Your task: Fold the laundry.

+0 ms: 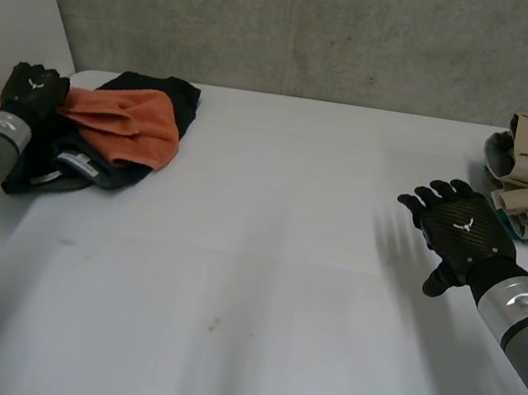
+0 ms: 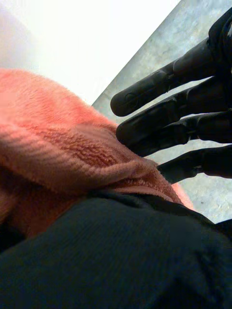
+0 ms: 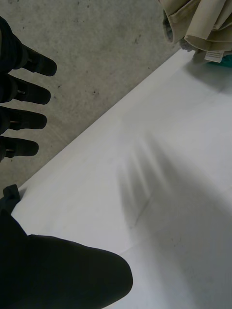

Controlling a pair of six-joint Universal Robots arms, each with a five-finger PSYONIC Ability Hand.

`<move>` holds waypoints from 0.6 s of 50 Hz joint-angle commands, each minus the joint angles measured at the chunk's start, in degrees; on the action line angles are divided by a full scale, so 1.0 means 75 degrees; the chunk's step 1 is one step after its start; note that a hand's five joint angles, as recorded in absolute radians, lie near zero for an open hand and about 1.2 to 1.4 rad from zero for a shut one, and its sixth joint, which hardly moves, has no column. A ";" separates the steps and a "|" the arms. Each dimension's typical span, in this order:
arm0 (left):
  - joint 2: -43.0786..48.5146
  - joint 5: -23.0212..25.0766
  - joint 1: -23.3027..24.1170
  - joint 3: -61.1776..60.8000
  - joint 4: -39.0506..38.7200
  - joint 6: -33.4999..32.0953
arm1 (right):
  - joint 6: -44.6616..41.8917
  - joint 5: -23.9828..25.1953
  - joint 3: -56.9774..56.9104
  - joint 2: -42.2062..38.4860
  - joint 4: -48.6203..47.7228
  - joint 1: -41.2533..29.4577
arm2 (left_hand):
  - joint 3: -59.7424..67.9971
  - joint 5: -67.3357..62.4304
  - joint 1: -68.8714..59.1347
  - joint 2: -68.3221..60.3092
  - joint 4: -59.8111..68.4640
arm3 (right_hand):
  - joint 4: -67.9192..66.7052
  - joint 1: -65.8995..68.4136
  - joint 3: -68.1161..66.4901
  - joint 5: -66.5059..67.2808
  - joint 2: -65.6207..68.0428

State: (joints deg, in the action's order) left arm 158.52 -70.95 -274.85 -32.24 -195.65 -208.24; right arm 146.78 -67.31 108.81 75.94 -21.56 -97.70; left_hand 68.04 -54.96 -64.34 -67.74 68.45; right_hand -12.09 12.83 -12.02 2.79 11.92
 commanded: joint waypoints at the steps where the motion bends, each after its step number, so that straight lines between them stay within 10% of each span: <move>1: -0.1926 -0.0466 0.0552 -0.1278 -0.0187 0.0998 | 0.0000 -0.0014 -0.0012 0.0093 -0.0019 0.0007 | 0.1594 -0.2005 -0.2089 -0.1634 0.1540 | 0.0279 -0.0377 0.0269 -0.0372 -0.0255; 14: -0.6660 -0.0442 0.2695 -0.4324 -0.0738 0.3869 | 0.0164 -0.0131 -0.0071 0.0714 0.0039 0.0018 | 0.1594 -0.2005 -0.2089 -0.1634 0.1540 | 0.0279 -0.0377 0.0269 -0.0372 -0.0255; 30: -0.4814 -0.0747 0.5732 -0.5394 -0.0188 0.4410 | 0.0188 -0.0506 -0.0024 0.0890 0.0063 -0.0005 | 0.1594 -0.2005 -0.2089 -0.1634 0.1540 | 0.0279 -0.0377 0.0269 -0.0372 -0.0255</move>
State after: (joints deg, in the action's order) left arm 112.39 -75.32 -236.72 -72.60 -199.34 -175.08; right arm 148.16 -70.19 108.68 82.76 -21.11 -97.55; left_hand 68.18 -56.32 -64.42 -68.36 68.69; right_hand -12.09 12.83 -12.02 2.79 11.92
